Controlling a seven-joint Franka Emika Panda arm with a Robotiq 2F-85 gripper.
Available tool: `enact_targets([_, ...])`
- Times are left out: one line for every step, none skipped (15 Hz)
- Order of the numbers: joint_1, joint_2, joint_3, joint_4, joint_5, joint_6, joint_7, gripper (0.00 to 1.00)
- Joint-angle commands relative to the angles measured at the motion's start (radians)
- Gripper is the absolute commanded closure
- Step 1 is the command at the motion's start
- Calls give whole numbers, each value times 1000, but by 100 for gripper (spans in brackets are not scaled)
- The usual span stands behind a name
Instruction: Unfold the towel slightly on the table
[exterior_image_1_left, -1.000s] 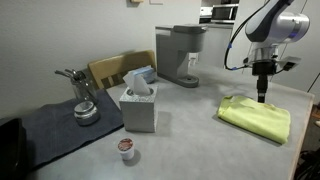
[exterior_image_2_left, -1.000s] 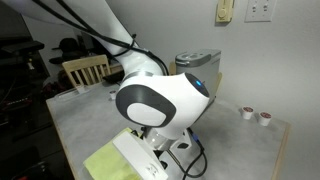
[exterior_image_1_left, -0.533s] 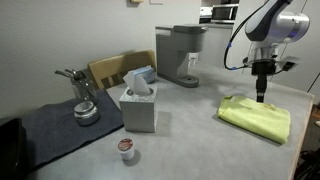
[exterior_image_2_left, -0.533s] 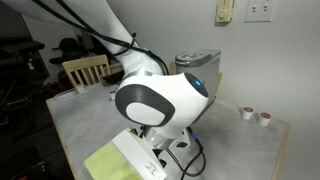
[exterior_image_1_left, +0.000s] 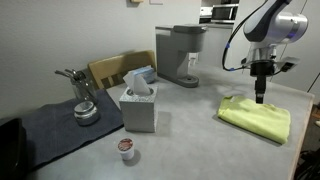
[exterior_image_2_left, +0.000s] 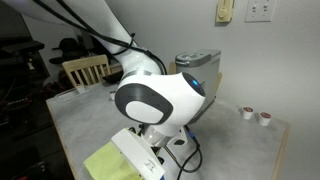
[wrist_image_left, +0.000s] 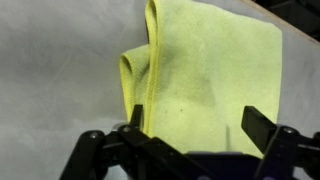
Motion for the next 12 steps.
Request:
enact_targets([-20, -3, 18, 0, 20, -29, -41, 5])
enact_targets([-19, -3, 19, 1, 19, -31, -44, 13])
enact_targets([-20, -2, 20, 1, 18, -33, -47, 23])
enact_targets([-20, -1, 20, 3, 17, -35, -50, 39])
enact_targets([-21, 0, 20, 4, 17, -38, -53, 47])
enact_targets([-22, 2, 19, 6, 18, -40, -57, 52])
enact_targets([-22, 3, 19, 8, 18, -42, -61, 62])
enact_targets([-22, 5, 19, 10, 18, -45, -62, 67])
enact_targets([-21, 5, 19, 12, 19, -46, -64, 74])
enact_targets([-21, 6, 18, 14, 19, -49, -65, 82])
enact_targets([-21, 6, 18, 16, 19, -52, -66, 89])
enact_targets([-21, 6, 18, 17, 20, -53, -67, 96])
